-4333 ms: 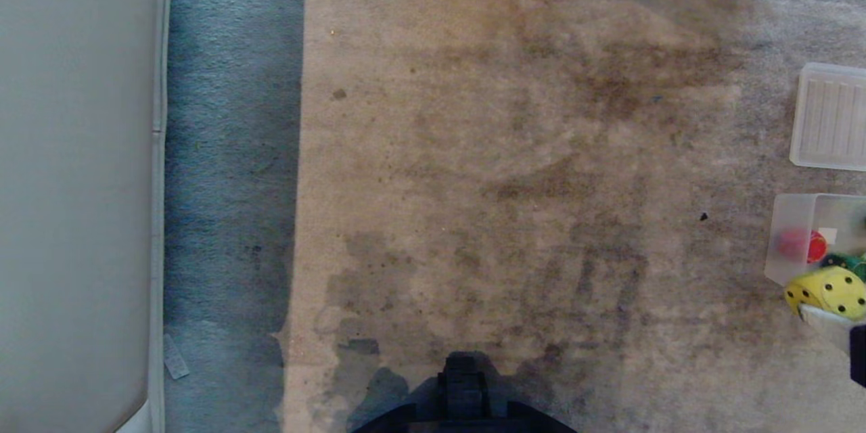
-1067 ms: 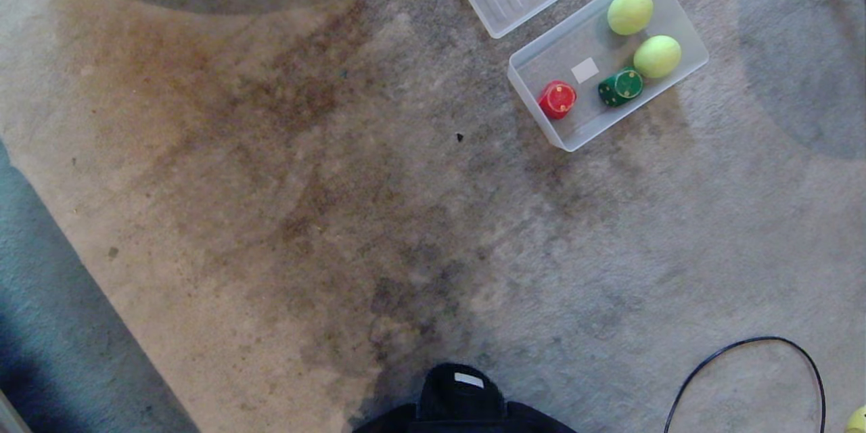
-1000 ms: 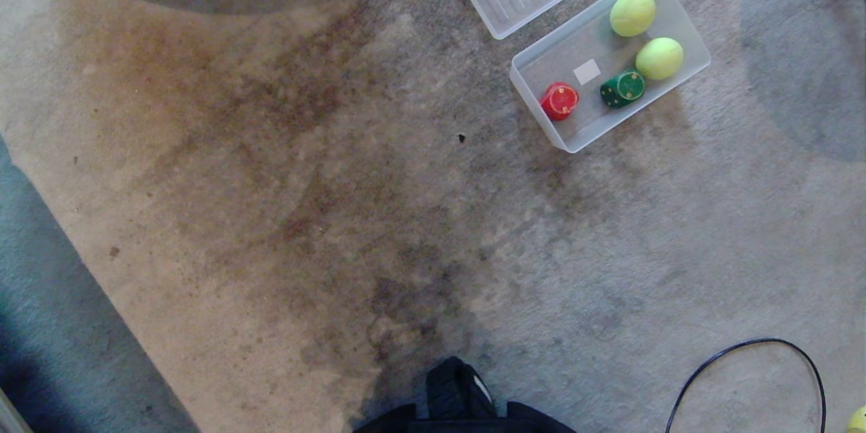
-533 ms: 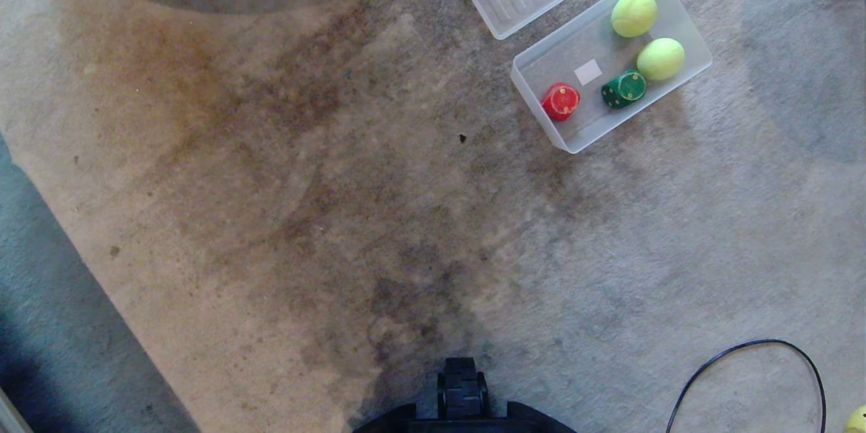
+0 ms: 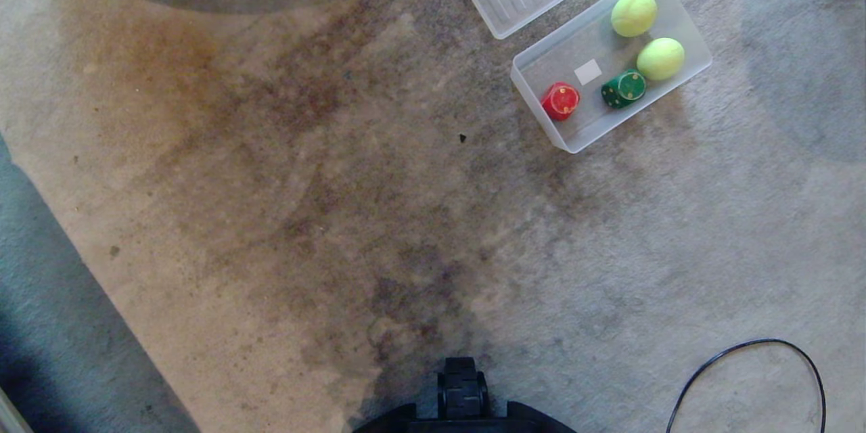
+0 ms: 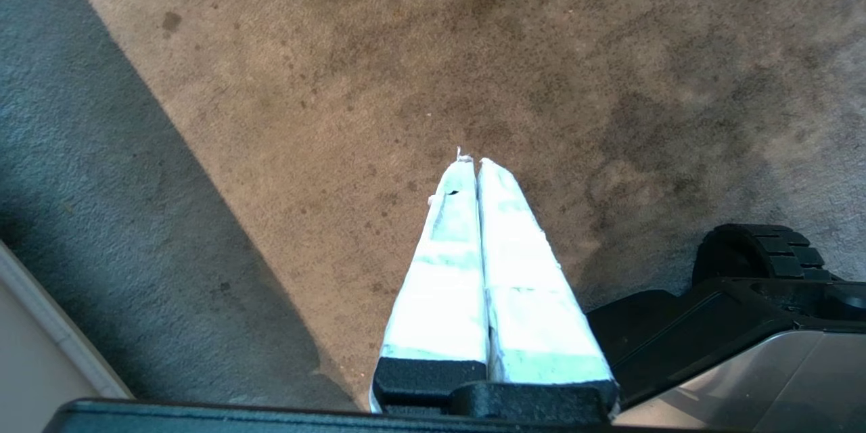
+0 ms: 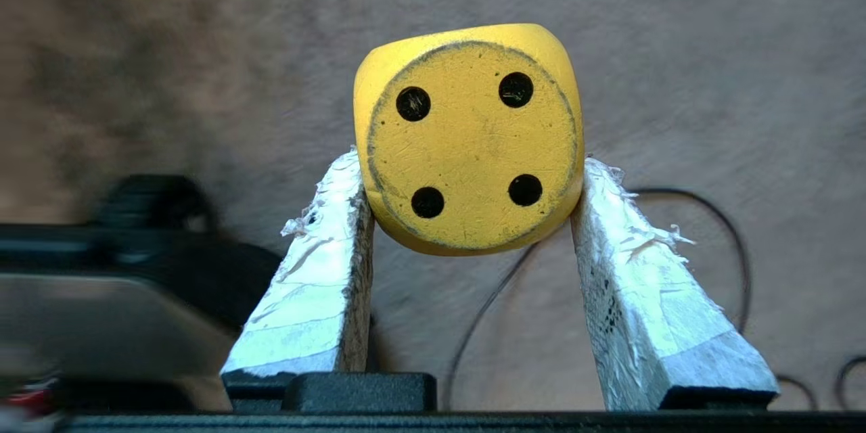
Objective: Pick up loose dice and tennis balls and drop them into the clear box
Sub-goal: Put the toys in the box
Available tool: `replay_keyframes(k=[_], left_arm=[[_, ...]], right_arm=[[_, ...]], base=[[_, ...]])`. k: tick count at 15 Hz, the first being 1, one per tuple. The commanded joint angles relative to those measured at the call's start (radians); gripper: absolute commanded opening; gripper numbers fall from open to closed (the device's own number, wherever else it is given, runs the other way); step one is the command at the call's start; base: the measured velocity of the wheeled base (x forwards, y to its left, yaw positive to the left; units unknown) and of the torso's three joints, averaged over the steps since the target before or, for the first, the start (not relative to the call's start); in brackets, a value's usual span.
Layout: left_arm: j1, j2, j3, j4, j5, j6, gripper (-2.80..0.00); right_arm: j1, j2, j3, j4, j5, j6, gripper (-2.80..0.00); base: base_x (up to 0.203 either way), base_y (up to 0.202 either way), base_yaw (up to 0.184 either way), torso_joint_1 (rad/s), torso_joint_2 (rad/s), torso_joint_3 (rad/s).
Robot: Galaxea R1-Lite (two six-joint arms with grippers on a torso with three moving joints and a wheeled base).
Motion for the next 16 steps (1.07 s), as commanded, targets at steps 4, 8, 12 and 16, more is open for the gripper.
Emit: replay_keyframes(k=[4,8,12,16], left_arm=[[0.000,0.000,0.000,0.000,0.000,-0.002,-2.80],[0.000,0.000,0.000,0.000,0.000,-0.002,-2.80],[0.000,0.000,0.000,0.000,0.000,-0.002,-2.80],[0.000,0.000,0.000,0.000,0.000,-0.002,-2.80]], right_arm=[[0.001,0.544,-0.279,-0.019,0.017,0.073,-2.80],[0.002,1.038,-0.443,-0.292,0.013,0.208,-2.80],[0.002,1.467,-0.607,-0.703,-0.032,0.266,-2.80],[0.012,1.610,-0.829,-0.934,0.057,0.299,-2.80]], base=[[0.000,0.000,0.000,0.000,0.00,0.000],[0.000,0.000,0.000,0.000,0.00,0.000],[0.000,0.000,0.000,0.000,0.00,0.000],[0.000,0.000,0.000,0.000,0.00,0.000]])
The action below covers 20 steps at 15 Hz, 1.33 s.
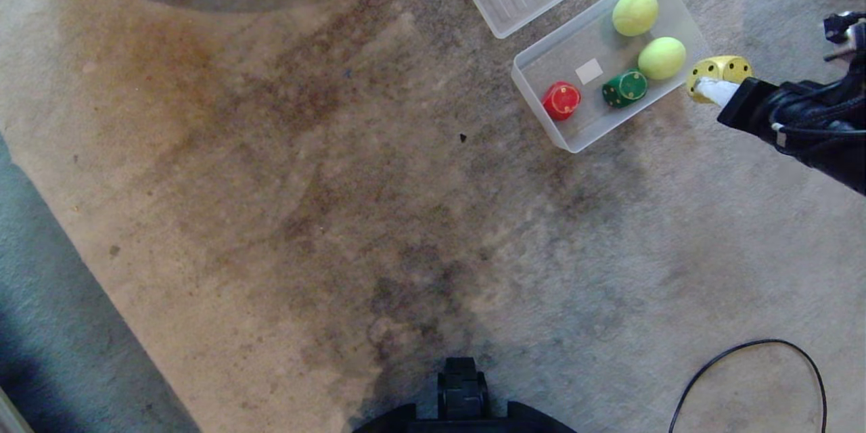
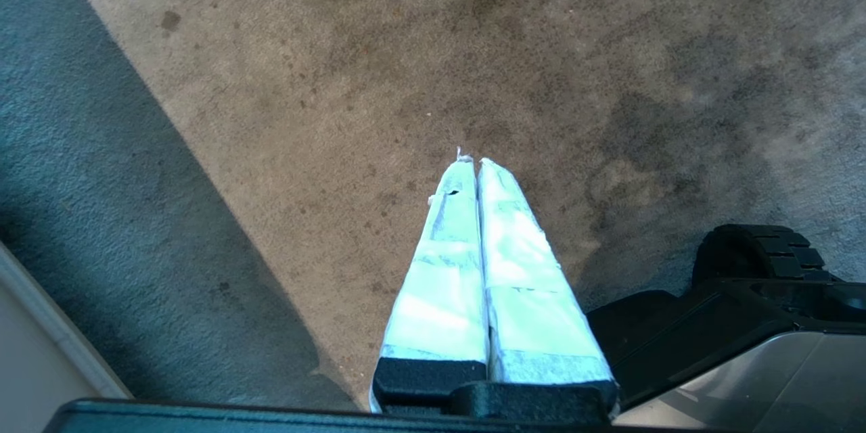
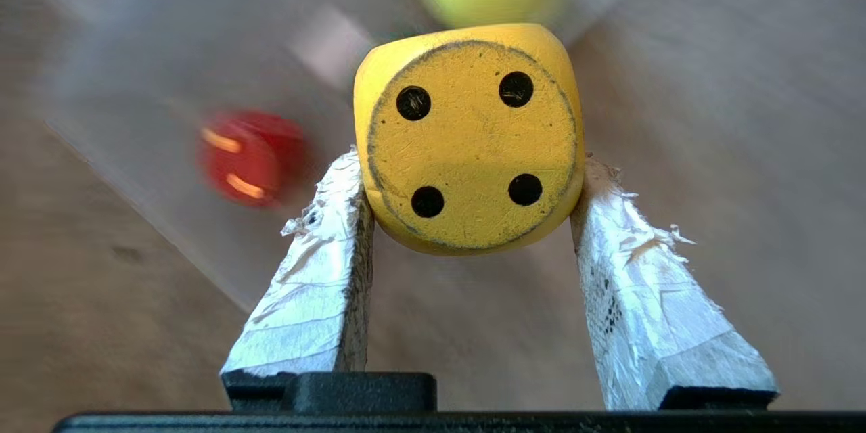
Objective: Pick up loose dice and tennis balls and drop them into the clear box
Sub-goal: Put the toys in the box, then pick up toys out of the box
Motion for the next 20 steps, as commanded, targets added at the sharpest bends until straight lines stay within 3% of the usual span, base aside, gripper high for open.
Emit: replay_keyframes(k=[1,6,7,13,18,19,20], left_arm=[[0.000,0.000,0.000,0.000,-0.001,0.001,-2.80],[0.000,0.000,0.000,0.000,0.001,0.000,-2.80],[0.000,0.000,0.000,0.000,0.001,0.000,-2.80],[-0.001,0.000,0.000,0.000,-0.001,0.000,-2.80],[0.000,0.000,0.000,0.000,-0.001,0.000,-2.80],[0.000,0.000,0.000,0.000,-0.001,0.000,-2.80],[0.000,0.000,0.000,0.000,-0.001,0.000,-2.80]], right_arm=[[0.010,0.097,-0.036,-0.048,0.035,0.004,-2.80],[0.067,0.240,-0.115,-0.210,0.123,0.019,-2.80],[0.072,0.248,-0.129,-0.226,0.125,0.021,0.00],[0.073,0.249,-0.103,-0.288,0.133,0.014,0.00],[0.069,-0.039,0.104,-0.122,0.166,0.020,0.00],[0.066,-0.140,0.170,-0.069,0.169,0.020,-2.80],[0.064,-0.236,0.240,-0.016,0.172,0.016,-2.80]], base=[[0.000,0.000,0.000,0.000,0.00,0.000],[0.000,0.000,0.000,0.000,0.00,0.000],[0.000,0.000,0.000,0.000,0.00,0.000],[0.000,0.000,0.000,0.000,0.00,0.000],[0.000,0.000,0.000,0.000,0.00,0.000],[0.000,0.000,0.000,0.000,0.00,0.000],[0.000,0.000,0.000,0.000,0.00,0.000]])
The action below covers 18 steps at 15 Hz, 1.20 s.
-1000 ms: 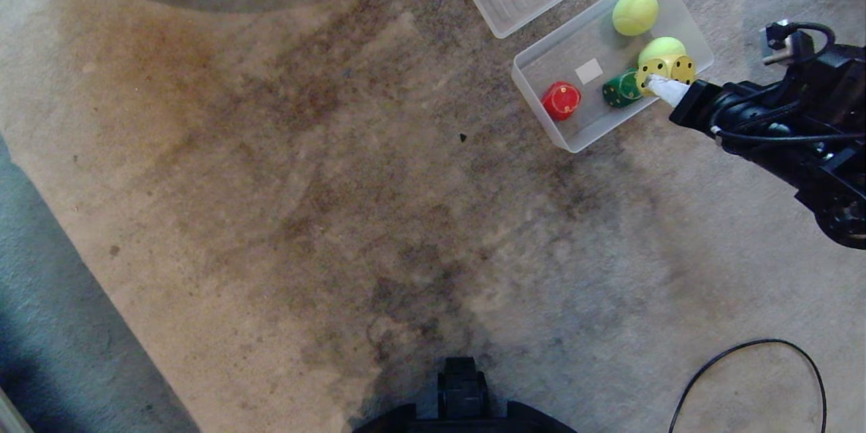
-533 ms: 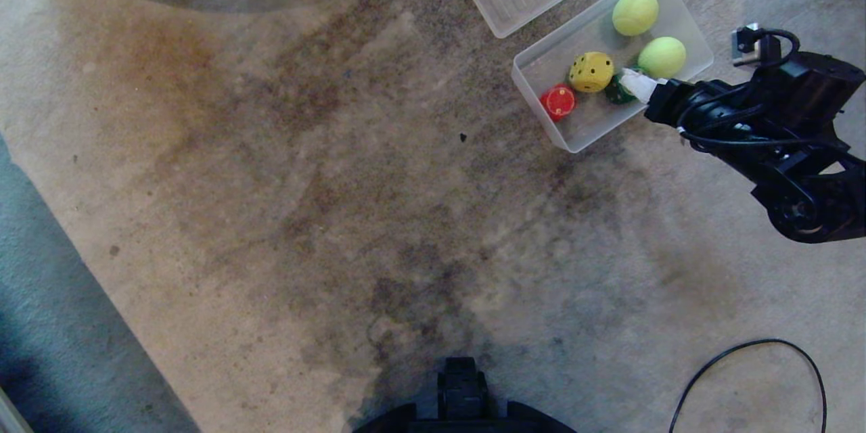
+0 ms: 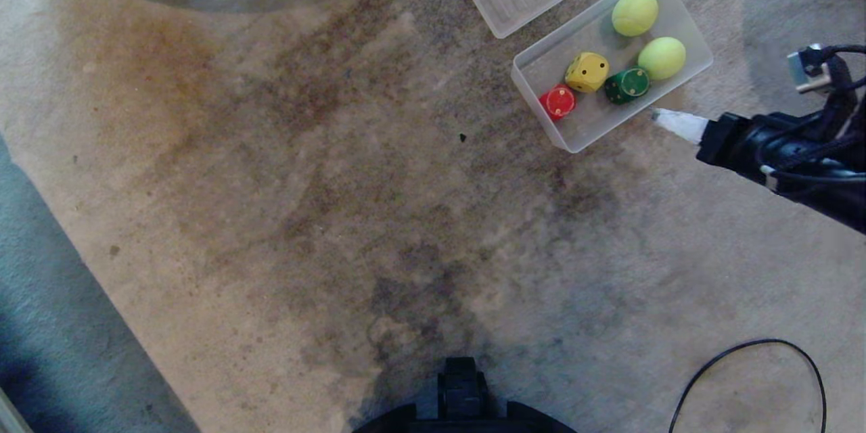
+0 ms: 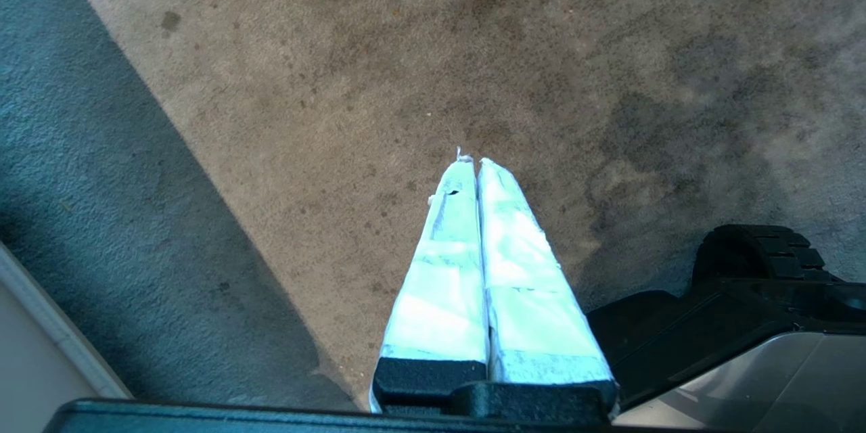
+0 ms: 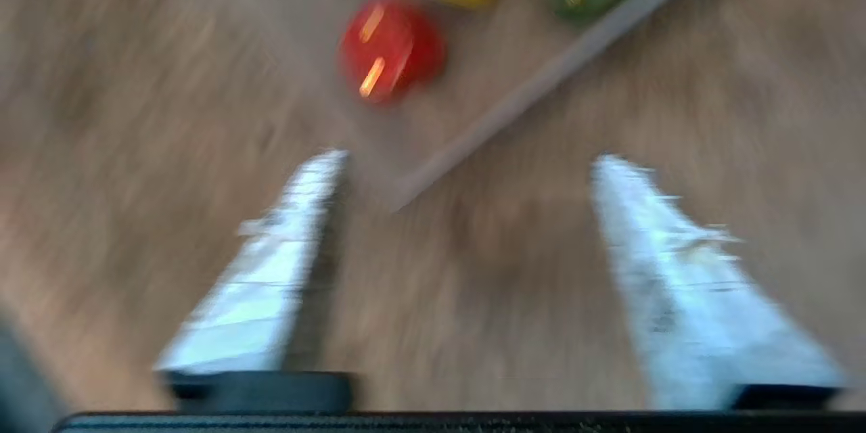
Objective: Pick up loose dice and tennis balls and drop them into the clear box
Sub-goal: Pick up toys out of the box
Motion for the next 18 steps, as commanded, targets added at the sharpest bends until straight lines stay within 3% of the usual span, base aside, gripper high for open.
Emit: replay_keyframes(k=[1,6,11,14,18], left_arm=[[0.000,0.000,0.001,0.000,0.000,0.000,-2.80],[0.000,0.000,0.000,0.000,0.001,0.000,-2.80],[0.000,0.000,0.000,0.000,0.000,0.000,-2.80],[0.000,0.000,0.000,0.000,0.002,0.000,-2.80],[0.000,0.000,0.000,0.002,0.000,-0.002,-2.80]], right_arm=[[-0.003,-0.250,0.112,0.083,0.003,-0.008,-2.80],[-0.014,-0.829,0.429,0.490,-0.009,-0.121,-2.80],[-0.055,-1.289,0.623,0.933,-0.135,-0.293,-2.80],[-0.081,-1.397,0.694,0.998,-0.246,-0.345,-2.80],[-0.077,-1.536,0.703,1.035,-0.221,-0.351,-2.80]], base=[[0.000,0.000,0.000,0.000,0.00,0.000],[0.000,0.000,0.000,0.000,0.00,0.000],[0.000,0.000,0.000,0.000,0.00,0.000],[0.000,0.000,0.000,0.000,0.00,0.000],[0.000,0.000,0.000,0.000,0.00,0.000]])
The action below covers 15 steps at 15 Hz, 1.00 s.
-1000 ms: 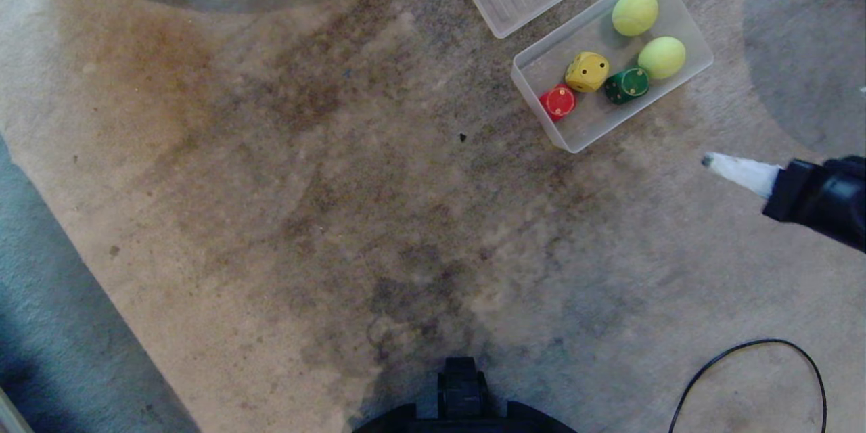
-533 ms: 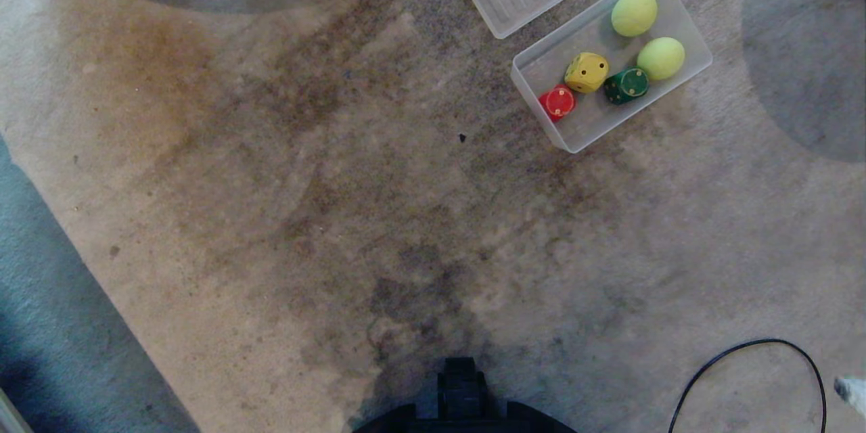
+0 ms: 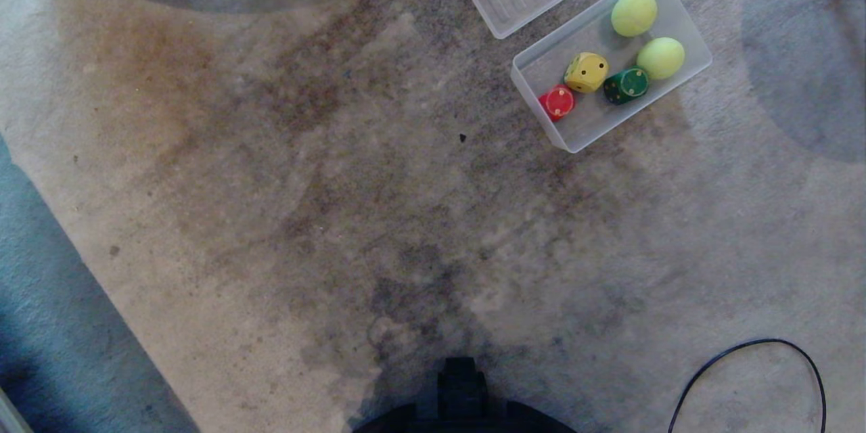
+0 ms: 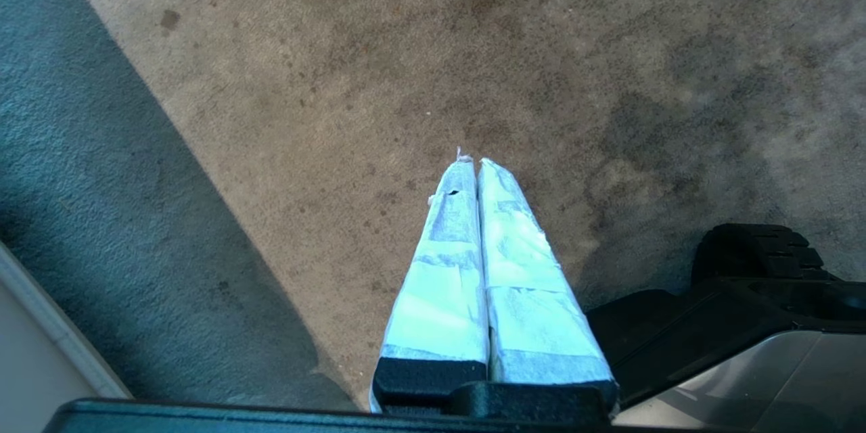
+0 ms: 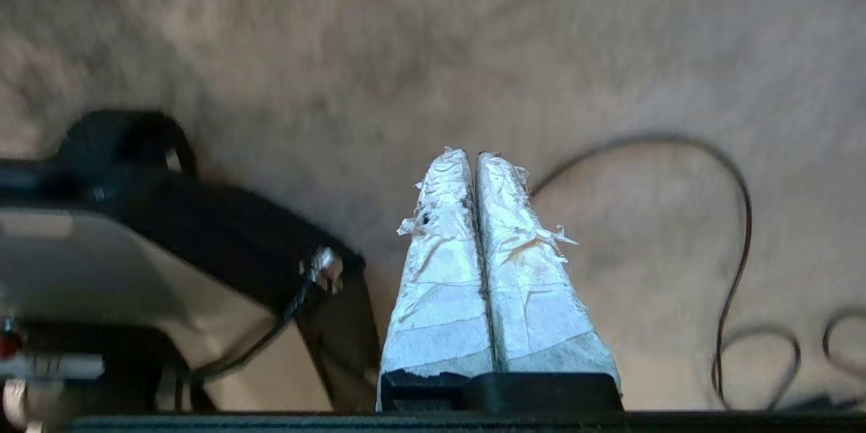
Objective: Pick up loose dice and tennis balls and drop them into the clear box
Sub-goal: Pick up toys out of the box
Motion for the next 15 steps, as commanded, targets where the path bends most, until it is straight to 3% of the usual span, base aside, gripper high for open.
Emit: replay_keyframes(k=[1,13,15], left_arm=[[0.000,0.000,0.001,0.000,0.002,0.000,-2.80],[-0.001,0.000,0.000,0.004,0.002,0.000,-2.80],[0.000,0.000,0.000,0.004,0.001,0.000,-2.80]], right_arm=[[0.001,-0.053,0.004,0.009,0.001,0.001,-2.80],[0.001,-0.052,0.000,0.018,-0.002,0.010,-2.80],[0.001,-0.053,0.000,0.017,-0.002,0.009,-2.80]], base=[[0.000,0.000,0.000,0.000,0.00,0.000],[0.000,0.000,0.000,0.000,0.00,0.000],[-0.008,-0.008,0.115,0.005,0.00,0.004]])
